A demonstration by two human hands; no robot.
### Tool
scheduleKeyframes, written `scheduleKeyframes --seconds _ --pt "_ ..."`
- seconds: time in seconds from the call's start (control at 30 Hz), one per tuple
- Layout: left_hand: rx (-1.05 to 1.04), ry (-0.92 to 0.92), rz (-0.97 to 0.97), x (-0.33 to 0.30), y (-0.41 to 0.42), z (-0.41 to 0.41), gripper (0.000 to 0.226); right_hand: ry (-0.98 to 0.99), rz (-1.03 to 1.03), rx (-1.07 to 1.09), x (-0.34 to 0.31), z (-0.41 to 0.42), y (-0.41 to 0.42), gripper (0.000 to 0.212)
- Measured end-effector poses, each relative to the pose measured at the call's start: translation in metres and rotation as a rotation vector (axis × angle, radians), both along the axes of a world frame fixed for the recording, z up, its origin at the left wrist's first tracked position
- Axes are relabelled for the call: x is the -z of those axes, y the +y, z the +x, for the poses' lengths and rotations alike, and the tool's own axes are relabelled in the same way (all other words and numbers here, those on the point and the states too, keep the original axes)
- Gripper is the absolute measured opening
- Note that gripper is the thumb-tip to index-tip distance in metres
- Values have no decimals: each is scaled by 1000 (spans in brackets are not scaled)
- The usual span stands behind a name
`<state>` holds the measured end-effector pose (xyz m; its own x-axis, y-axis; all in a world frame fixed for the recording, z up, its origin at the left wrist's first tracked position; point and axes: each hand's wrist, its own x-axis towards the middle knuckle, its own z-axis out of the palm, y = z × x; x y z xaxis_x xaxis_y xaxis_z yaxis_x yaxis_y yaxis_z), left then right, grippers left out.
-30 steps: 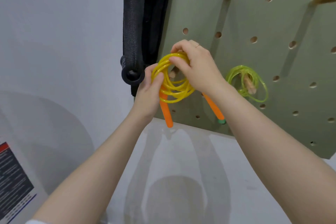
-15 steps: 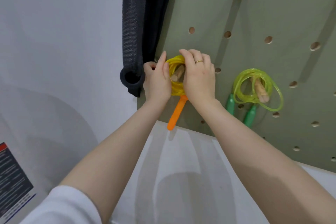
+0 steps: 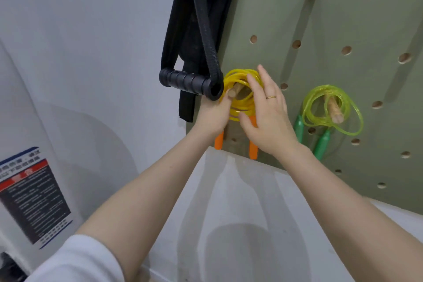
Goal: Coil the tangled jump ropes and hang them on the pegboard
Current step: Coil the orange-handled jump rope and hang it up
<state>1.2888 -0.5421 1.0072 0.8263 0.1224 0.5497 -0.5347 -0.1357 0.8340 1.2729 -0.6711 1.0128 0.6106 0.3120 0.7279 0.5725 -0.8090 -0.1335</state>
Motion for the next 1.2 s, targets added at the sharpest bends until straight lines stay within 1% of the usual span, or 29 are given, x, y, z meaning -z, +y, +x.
scheduleKeyframes --seconds 0.03,0.07,0.1,0.13,0.2,0.27,0.33,0.4,0.47,0.53,0.57,0.67,0.73,0.8,0.9,0.97,1.03,1.1,1.2 --pt "-15 -9 18 7 4 -3 19 -93 72 -29 7 -3 -1 56" --pt "-22 -34 62 15 7 -6 32 -163 135 -63 16 -7 -1 46" --pt "-15 -63 113 22 10 -10 40 -198 170 -99 26 -10 -1 39" --pt "2 -85 139 30 14 -14 41 -211 173 -124 35 -12 -1 34" --pt "31 -67 153 41 19 -21 42 -232 152 -119 49 -13 2 31" --pt "58 -16 108 46 25 -25 51 -263 167 -120 51 -15 5 26" --pt "21 58 106 51 30 -26 62 -267 183 -182 50 -19 11 18" --pt "-33 137 156 60 36 -30 62 -204 144 -261 56 -24 20 11" --pt "-79 225 183 75 45 -40 58 -135 49 -305 72 -26 33 17" --pt "-86 327 146 91 56 -54 51 -101 -12 -339 92 -29 49 20" --pt "-87 348 129 97 63 -61 46 -95 8 -345 100 -31 57 20" --pt "-89 262 170 92 74 -74 38 -115 226 -333 98 -34 71 18" --pt "-58 182 239 79 73 -73 41 -108 396 -313 82 -30 72 19" --pt "-25 91 325 69 64 -67 46 -106 469 -298 67 -27 65 19" --pt "41 -8 400 67 50 -54 43 -149 370 -244 63 -32 49 19" --pt "48 -40 408 66 42 -46 34 -155 316 -244 61 -33 38 22" --pt "4 -96 368 59 36 -38 25 -118 297 -288 52 -31 29 28" --pt "-45 -177 369 49 32 -30 22 -91 239 -340 40 -28 23 31" --pt "-102 -289 396 38 34 -21 18 -143 110 -348 21 -23 17 27"
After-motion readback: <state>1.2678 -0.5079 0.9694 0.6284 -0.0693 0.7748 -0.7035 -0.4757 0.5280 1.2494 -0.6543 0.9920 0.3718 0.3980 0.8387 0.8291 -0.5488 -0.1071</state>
